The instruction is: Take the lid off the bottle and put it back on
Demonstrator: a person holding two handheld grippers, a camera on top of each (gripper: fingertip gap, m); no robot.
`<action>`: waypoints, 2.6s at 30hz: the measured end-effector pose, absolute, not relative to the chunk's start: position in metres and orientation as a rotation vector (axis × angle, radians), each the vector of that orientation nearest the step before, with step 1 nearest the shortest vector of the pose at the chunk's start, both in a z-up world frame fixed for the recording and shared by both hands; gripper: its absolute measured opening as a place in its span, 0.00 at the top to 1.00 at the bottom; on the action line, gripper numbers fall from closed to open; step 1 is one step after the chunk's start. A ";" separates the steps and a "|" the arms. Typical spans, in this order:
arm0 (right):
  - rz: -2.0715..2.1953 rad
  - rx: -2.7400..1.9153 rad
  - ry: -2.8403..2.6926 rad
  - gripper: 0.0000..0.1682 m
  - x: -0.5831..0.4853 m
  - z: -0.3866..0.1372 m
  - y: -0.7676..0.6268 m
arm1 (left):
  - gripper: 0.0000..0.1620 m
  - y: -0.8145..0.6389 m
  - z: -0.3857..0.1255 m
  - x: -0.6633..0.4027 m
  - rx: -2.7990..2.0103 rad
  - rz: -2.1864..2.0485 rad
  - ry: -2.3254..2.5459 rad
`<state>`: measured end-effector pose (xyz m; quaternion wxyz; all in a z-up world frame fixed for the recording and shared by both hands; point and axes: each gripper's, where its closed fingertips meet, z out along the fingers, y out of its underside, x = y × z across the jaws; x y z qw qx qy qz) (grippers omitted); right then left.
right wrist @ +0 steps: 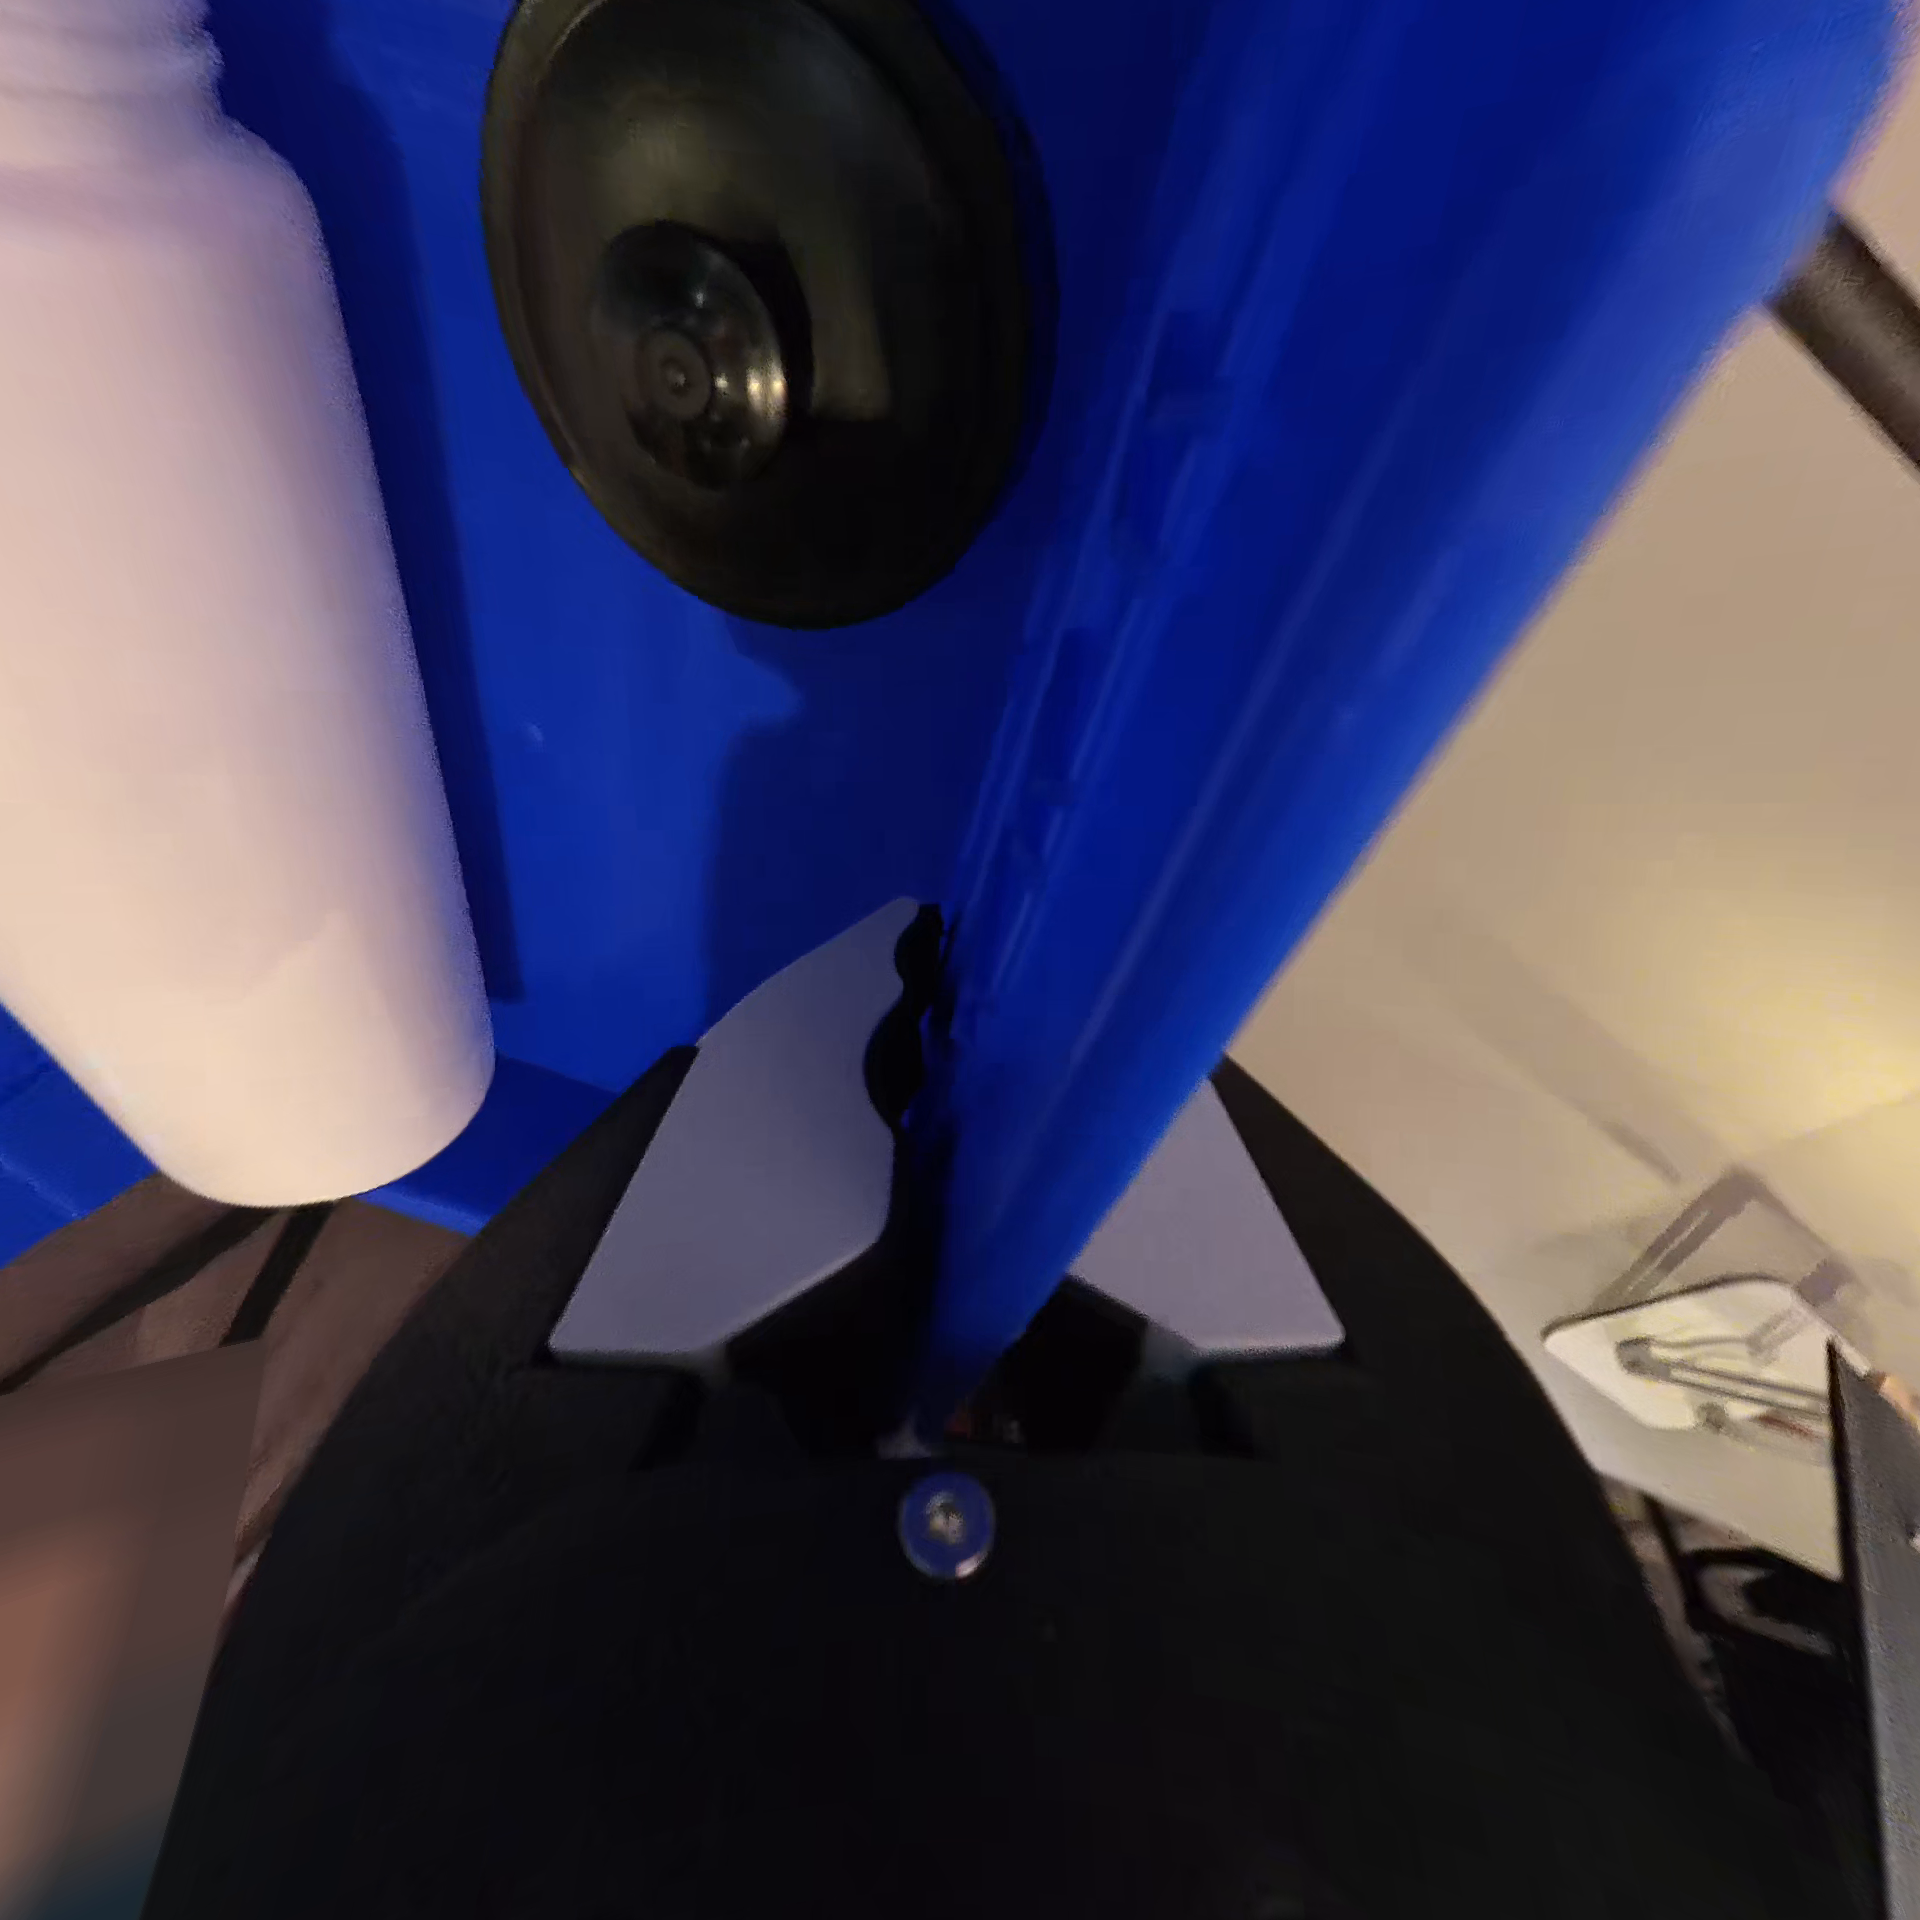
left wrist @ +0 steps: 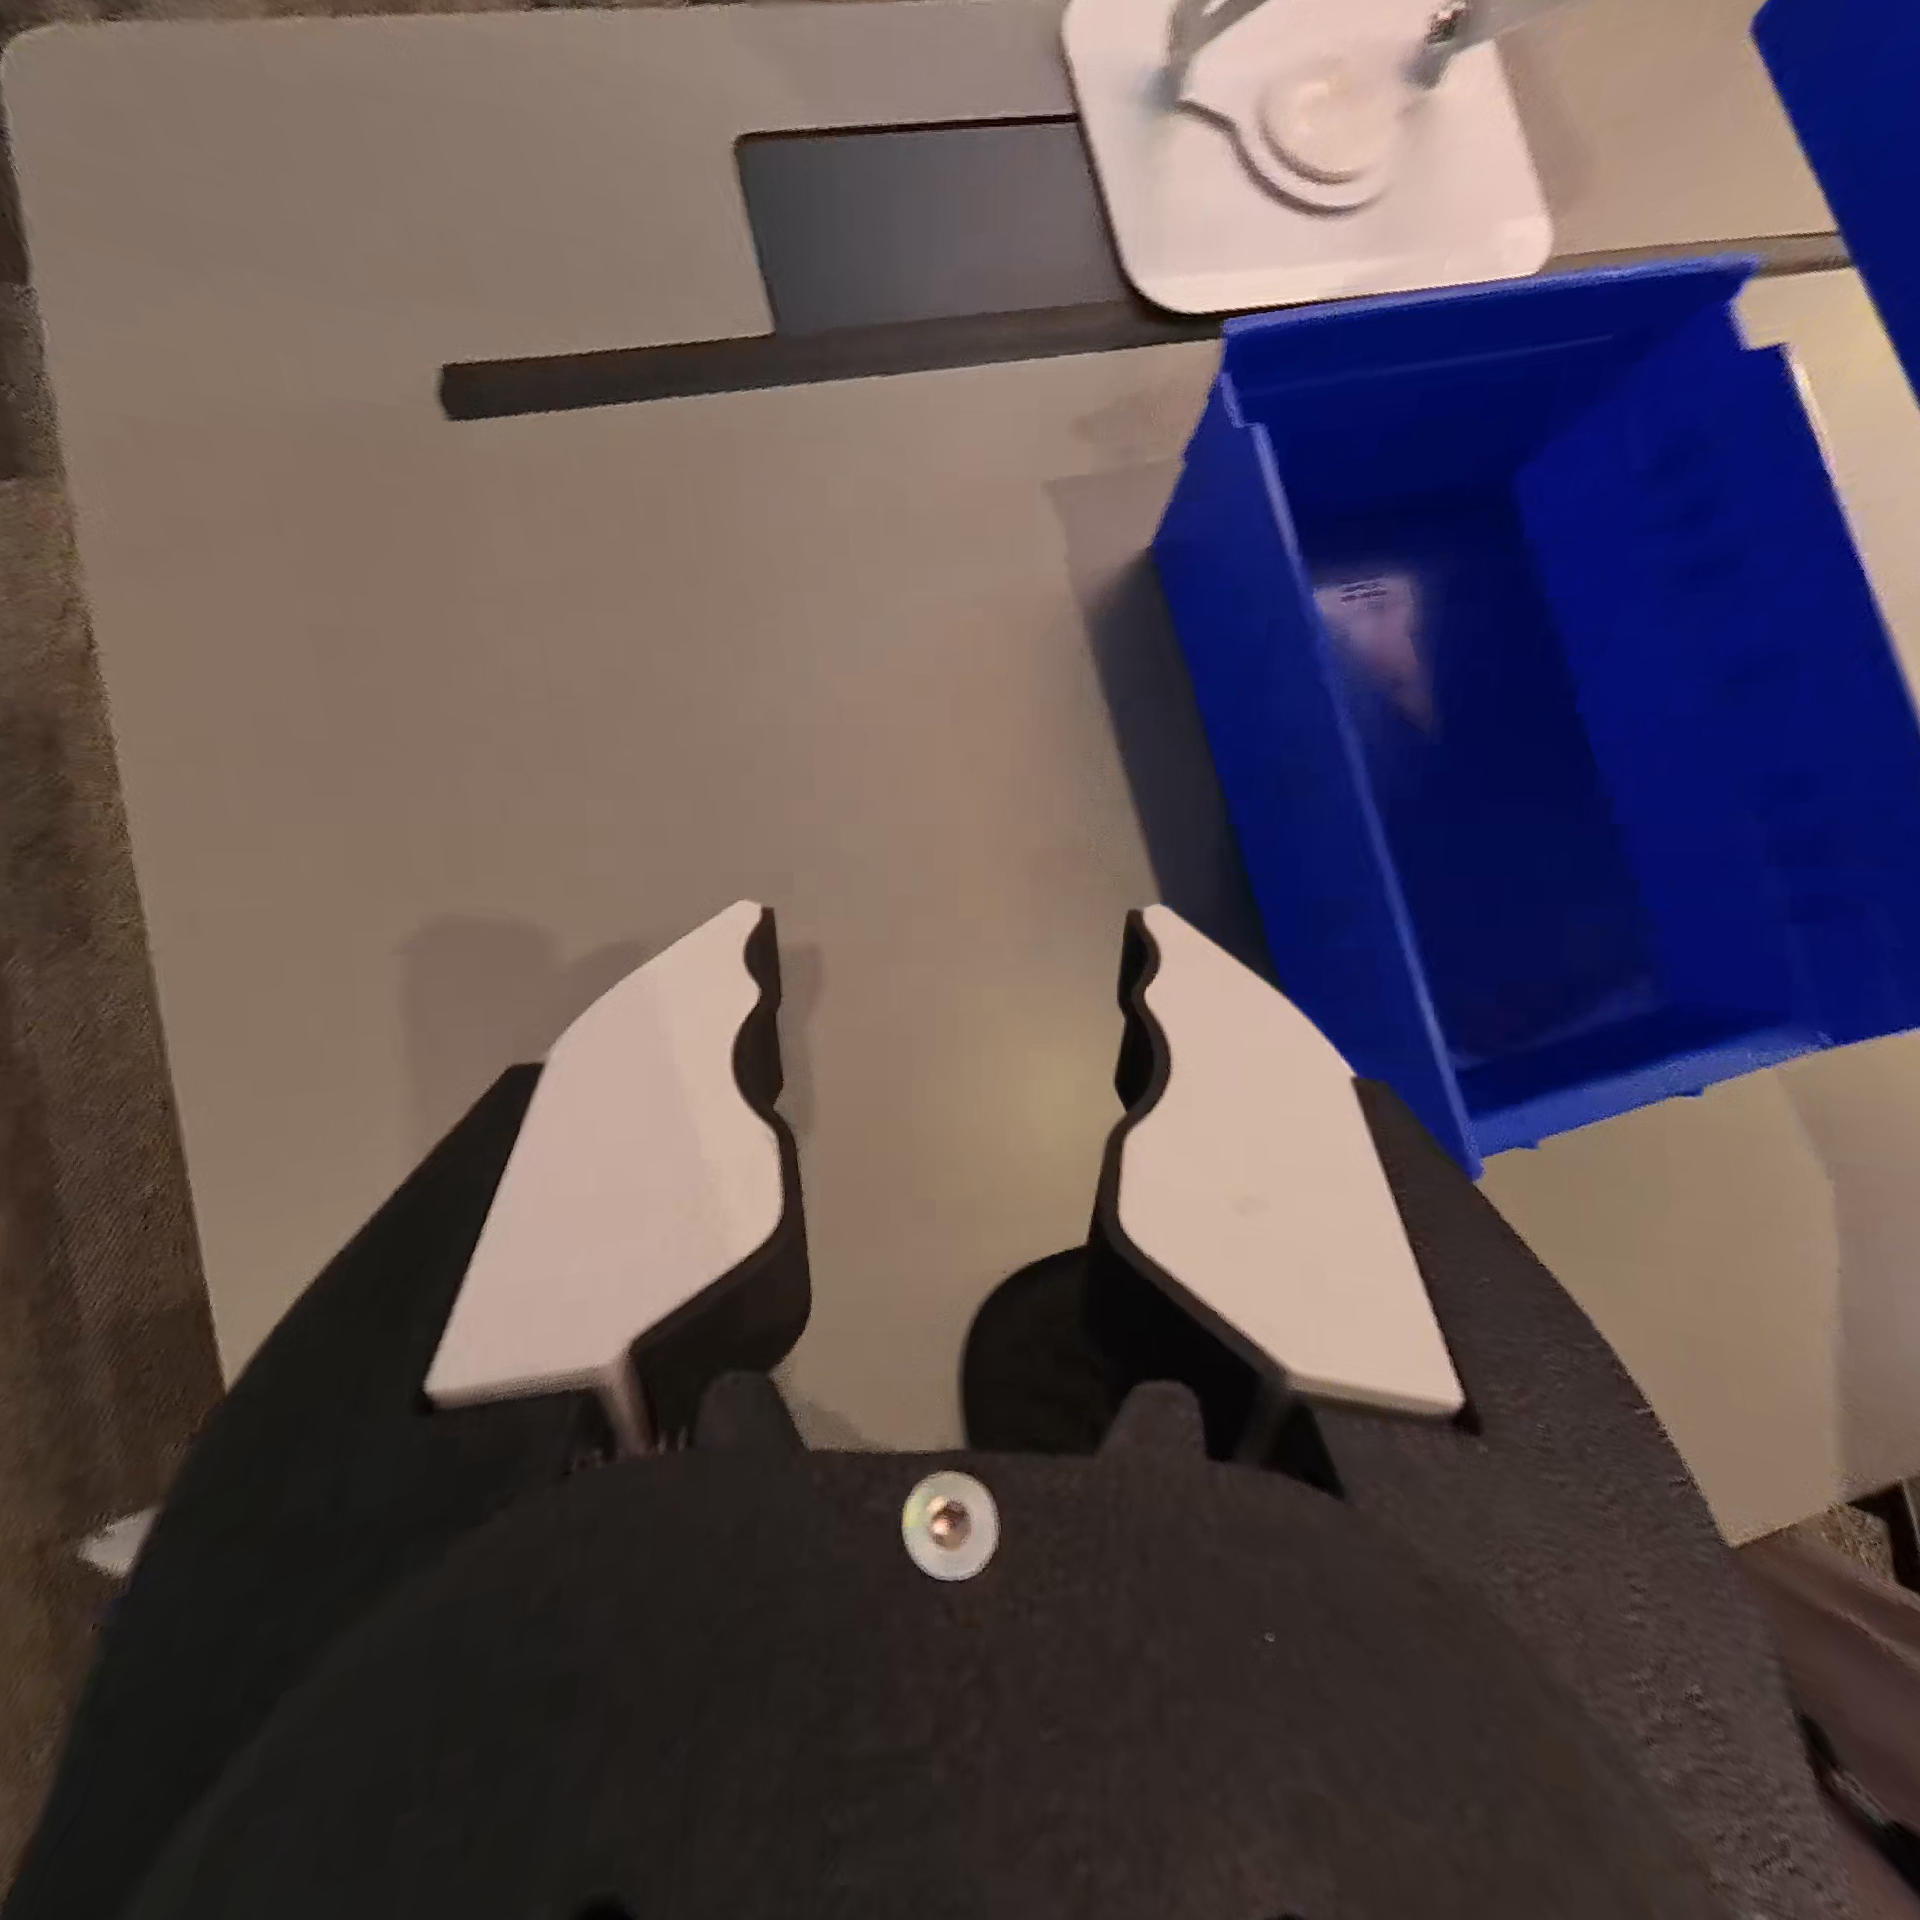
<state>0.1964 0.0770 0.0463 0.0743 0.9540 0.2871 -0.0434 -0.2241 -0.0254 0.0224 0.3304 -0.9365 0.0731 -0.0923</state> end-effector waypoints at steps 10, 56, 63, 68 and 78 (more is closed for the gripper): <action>-0.331 2.755 1.226 0.95 -0.042 0.021 0.073 | 0.51 -0.045 0.047 -0.334 -2.264 -0.065 -0.306; -0.007 3.229 0.792 0.53 0.137 -0.113 0.042 | 0.52 -0.051 -0.096 -0.334 -2.856 -0.421 -0.287; -0.248 3.056 0.727 0.94 0.148 -0.135 0.043 | 0.83 -0.044 -0.121 -0.330 -2.965 -0.329 -0.124; -0.257 3.091 0.624 0.96 0.200 -0.135 0.058 | 0.92 -0.033 -0.126 -0.330 -2.981 -0.203 -0.022; -0.242 3.153 0.292 0.96 0.340 -0.136 0.064 | 0.92 -0.004 -0.127 -0.302 -2.943 -0.103 0.237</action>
